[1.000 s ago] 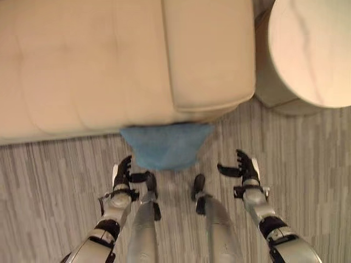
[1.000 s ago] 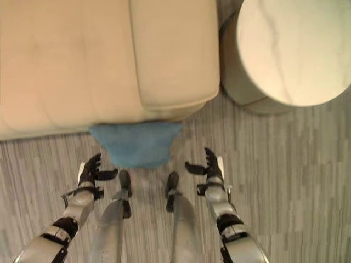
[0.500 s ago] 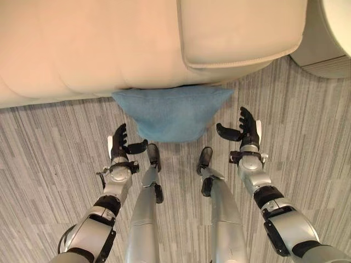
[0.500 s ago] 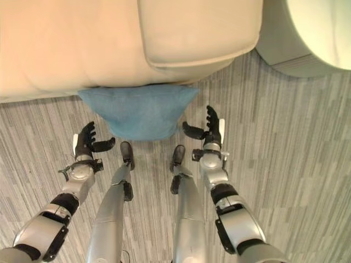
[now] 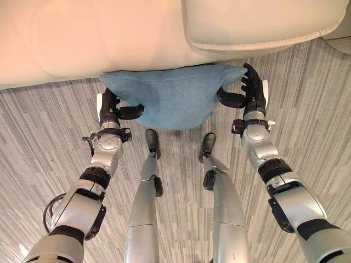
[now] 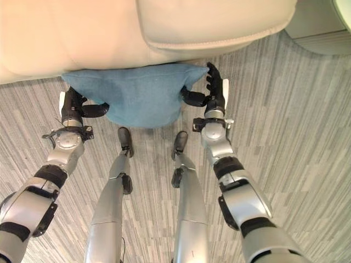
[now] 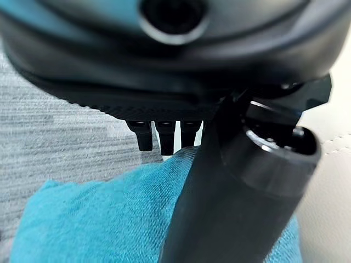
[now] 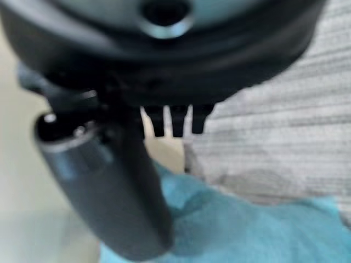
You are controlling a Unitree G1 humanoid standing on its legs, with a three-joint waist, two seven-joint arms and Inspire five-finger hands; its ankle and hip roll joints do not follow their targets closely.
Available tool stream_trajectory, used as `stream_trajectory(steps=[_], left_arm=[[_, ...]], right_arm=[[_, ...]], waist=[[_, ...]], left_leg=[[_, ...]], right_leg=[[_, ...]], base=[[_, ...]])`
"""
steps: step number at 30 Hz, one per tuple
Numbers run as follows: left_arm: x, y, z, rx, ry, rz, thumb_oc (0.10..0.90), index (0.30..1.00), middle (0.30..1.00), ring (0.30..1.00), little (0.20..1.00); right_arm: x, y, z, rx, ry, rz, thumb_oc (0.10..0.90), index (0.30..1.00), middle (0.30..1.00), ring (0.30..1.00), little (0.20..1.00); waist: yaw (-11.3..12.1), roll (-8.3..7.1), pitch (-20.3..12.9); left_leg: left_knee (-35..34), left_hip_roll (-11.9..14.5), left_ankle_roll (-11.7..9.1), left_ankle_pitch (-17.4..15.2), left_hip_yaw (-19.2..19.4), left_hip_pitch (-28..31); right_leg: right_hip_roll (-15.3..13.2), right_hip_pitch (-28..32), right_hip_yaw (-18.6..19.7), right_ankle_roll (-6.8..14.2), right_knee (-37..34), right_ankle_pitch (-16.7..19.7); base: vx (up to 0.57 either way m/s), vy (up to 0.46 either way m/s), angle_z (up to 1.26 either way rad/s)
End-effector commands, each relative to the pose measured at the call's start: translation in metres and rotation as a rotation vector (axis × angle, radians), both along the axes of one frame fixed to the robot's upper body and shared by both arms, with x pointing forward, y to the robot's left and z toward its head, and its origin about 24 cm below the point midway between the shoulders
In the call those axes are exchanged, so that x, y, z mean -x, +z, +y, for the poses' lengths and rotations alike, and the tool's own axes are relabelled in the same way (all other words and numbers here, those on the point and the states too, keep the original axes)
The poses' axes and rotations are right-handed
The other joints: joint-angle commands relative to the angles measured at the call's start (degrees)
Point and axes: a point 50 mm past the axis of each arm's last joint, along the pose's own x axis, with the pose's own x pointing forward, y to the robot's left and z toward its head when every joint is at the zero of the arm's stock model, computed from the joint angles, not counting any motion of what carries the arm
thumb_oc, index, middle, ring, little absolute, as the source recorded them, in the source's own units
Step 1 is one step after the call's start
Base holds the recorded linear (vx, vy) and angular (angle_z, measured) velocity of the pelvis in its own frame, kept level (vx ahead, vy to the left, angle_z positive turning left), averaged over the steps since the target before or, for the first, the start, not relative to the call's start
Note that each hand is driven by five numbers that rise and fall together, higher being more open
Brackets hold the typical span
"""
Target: Pick up all the scattered cushions and arrange them neatly on the sofa.
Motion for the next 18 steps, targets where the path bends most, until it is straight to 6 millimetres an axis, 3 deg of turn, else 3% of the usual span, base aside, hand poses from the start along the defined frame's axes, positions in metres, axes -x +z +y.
stream_trajectory(steps=[1, 8, 9, 10, 11, 12, 18], left_arm=[[0.001, 0.011, -0.029, 0.085, -0.120, -0.127, 0.800, 0.900, 0.900, 0.900, 0.900], [0.002, 0.028, -0.080, 0.164, -0.270, -0.210, 0.800, 0.900, 0.900, 0.900, 0.900], [0.002, 0.032, -0.082, 0.164, -0.280, -0.226, 0.551, 0.526, 0.526, 0.526, 0.526], [0.002, 0.037, -0.085, 0.171, -0.292, -0.243, 0.496, 0.444, 0.444, 0.444, 0.444], [0.002, 0.041, -0.087, 0.181, -0.299, -0.261, 0.400, 0.300, 0.300, 0.300, 0.300], [0.003, 0.045, -0.088, 0.187, -0.307, -0.278, 0.400, 0.300, 0.300, 0.300, 0.300], [0.009, 0.063, -0.085, 0.194, -0.328, -0.370, 0.400, 0.300, 0.300, 0.300, 0.300]], right_arm=[[0.006, 0.000, 0.029, 0.008, 0.138, -0.068, 0.800, 0.900, 0.900, 0.900, 0.900], [0.011, 0.006, 0.088, 0.005, 0.338, -0.096, 0.800, 0.900, 0.900, 0.900, 0.900], [0.012, 0.006, 0.093, -0.007, 0.363, -0.099, 0.800, 0.900, 0.900, 0.900, 0.900], [0.014, 0.006, 0.099, -0.010, 0.392, -0.100, 0.651, 0.676, 0.676, 0.676, 0.676], [0.015, 0.004, 0.103, -0.010, 0.409, -0.099, 0.482, 0.422, 0.422, 0.422, 0.422], [0.017, 0.003, 0.106, -0.009, 0.423, -0.099, 0.400, 0.300, 0.300, 0.300, 0.300], [0.023, 0.000, 0.104, -0.012, 0.450, -0.116, 0.400, 0.300, 0.300, 0.300, 0.300]], waist=[[-0.08, 1.70, -5.57], [0.40, 1.84, -6.20], [0.45, 1.84, -6.36], [0.46, 1.84, -6.47], [0.44, 1.82, -6.61], [0.39, 1.81, -6.77], [0.28, 2.08, -8.09]], left_leg=[[2.14, -2.59, 1.59, -4.80, -0.09, -5.19], [1.97, -2.77, 1.44, -4.53, -0.13, -6.10], [1.87, -2.77, 1.39, -4.43, -0.13, -6.18], [1.77, -2.76, 1.35, -4.33, -0.11, -6.24], [1.69, -2.75, 1.33, -4.29, -0.15, -6.26], [1.63, -2.69, 1.30, -4.24, -0.21, -6.35], [0.80, -2.70, 0.97, -3.54, -0.68, -6.27]], right_leg=[[1.93, -0.46, 2.91, 4.89, -6.04, 0.76], [2.06, -1.40, 3.11, 5.15, -6.40, 1.49], [2.12, -1.54, 3.14, 5.16, -6.47, 1.64], [2.17, -1.64, 3.16, 5.17, -6.49, 1.73], [2.19, -1.68, 3.15, 5.18, -6.58, 1.80], [2.17, -1.77, 3.08, 5.22, -6.59, 1.85], [2.25, -1.64, 2.64, 5.39, -6.84, 2.17]], base=[[0.00, 0.000, 0.00], [0.00, 0.000, 0.00], [0.00, 0.000, 0.00], [0.00, 0.000, 0.00], [0.00, 0.000, 0.00], [0.00, 0.000, 0.00], [0.00, 0.000, 0.00]])
